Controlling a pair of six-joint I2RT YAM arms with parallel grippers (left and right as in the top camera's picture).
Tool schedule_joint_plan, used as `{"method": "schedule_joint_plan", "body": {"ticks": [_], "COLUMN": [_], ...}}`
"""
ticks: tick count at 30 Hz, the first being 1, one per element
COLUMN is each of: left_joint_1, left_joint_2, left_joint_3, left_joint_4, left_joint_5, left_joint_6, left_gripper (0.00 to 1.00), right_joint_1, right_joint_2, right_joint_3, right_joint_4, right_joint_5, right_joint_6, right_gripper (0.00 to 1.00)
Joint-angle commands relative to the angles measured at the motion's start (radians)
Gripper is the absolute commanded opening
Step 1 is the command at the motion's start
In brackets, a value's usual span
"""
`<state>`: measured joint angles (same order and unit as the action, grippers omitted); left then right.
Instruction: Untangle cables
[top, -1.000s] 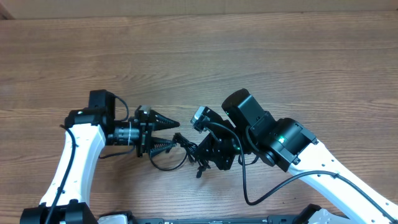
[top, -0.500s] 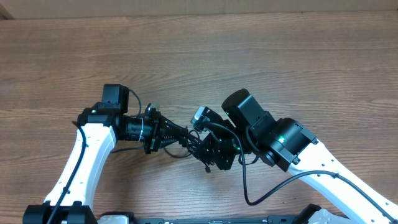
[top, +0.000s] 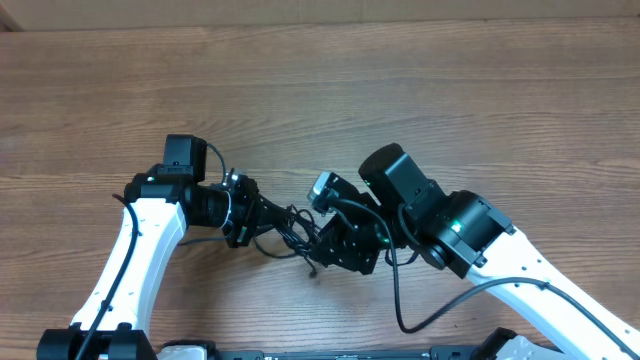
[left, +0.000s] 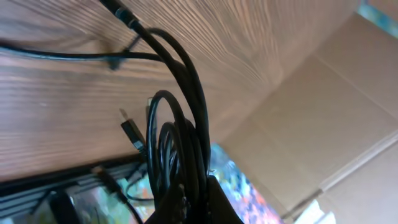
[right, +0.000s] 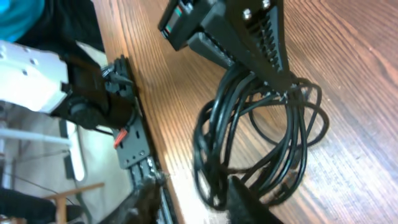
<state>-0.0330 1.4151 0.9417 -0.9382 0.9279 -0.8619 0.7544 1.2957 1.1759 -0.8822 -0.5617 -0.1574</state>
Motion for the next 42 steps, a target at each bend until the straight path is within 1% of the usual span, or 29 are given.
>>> {"method": "schedule_joint_plan", "body": {"ticks": [1,3,5,6,7,9,11,13,14,20,23,26,29,33,34,37,39,40,42], "left_joint_1": [-0.001,-0.001,-0.001,-0.001,-0.001,-0.001,-0.001,-0.001,-0.001,-0.001,0.0,0.0,0.001,0.001,0.001,0.001,0.001,0.001,0.001], "left_joint_2": [-0.003,-0.003,-0.003,-0.003,-0.003,-0.003,-0.003,-0.003,-0.003,-0.003,-0.003,-0.003,-0.003,-0.003,-0.003,-0.003,-0.003,-0.003,-0.002], "left_joint_3": [0.016,0.016,0.016,0.016,0.016,0.016,0.016,0.016,0.016,0.016,0.016,0.016,0.016,0.016,0.016,0.016,0.016,0.016,0.016], "left_joint_4": [0.001,0.001,0.002,0.002,0.002,0.001,0.0,-0.003,-0.003,-0.004,-0.018,-0.042,-0.041,-0.033,-0.028,-0.028,-0.028,-0.028,-0.027], "left_joint_5": [-0.074,-0.075,-0.076,-0.077,-0.082,-0.098,-0.101,-0.101,-0.101,-0.101,-0.099,-0.1,-0.101,-0.101,-0.1,-0.101,-0.101,-0.102,-0.121], "left_joint_6": [0.013,0.013,0.011,0.011,0.01,0.008,0.009,0.009,0.009,0.009,-0.003,-0.049,-0.082,-0.113,-0.113,-0.111,-0.111,-0.11,-0.111], "left_gripper": [0.04,0.04,0.04,0.04,0.04,0.04,0.04,0.04,0.04,0.04,0.04,0.04,0.04,0.04,0.04,0.04,0.04,0.04,0.04], "right_joint_1": [0.009,0.02,0.047,0.066,0.1,0.164,0.236,0.291,0.31,0.359,0.385,0.435,0.482,0.513,0.515,0.517,0.517,0.517,0.517], "right_joint_2": [-0.055,-0.056,-0.05,-0.047,-0.04,-0.033,-0.031,-0.028,-0.027,-0.007,0.034,0.084,0.133,0.2,0.216,0.264,0.28,0.282,0.281], "right_joint_3": [0.035,0.035,0.035,0.035,0.035,0.035,0.035,0.035,0.035,0.035,0.035,0.035,0.035,0.035,0.035,0.035,0.035,0.035,0.035], "right_joint_4": [0.006,0.006,0.006,0.005,0.005,0.005,0.012,0.026,0.034,0.072,0.072,0.075,0.1,0.118,0.118,0.128,0.142,0.152,0.177], "right_joint_5": [-0.015,-0.011,0.027,0.057,0.123,0.274,0.452,0.567,0.594,0.587,0.647,0.858,1.049,1.142,1.158,1.21,1.244,1.258,1.26], "right_joint_6": [-0.041,-0.058,-0.058,-0.058,-0.058,-0.058,-0.057,-0.057,-0.056,-0.067,-0.113,-0.166,-0.214,-0.245,-0.245,-0.245,-0.244,-0.244,-0.24], "right_gripper": [0.44,0.53,0.57,0.61,0.7,0.86,1.0,1.0,1.0,1.0,0.93,0.89,0.87,0.86,0.84,0.68,0.55,0.5,0.35]}}
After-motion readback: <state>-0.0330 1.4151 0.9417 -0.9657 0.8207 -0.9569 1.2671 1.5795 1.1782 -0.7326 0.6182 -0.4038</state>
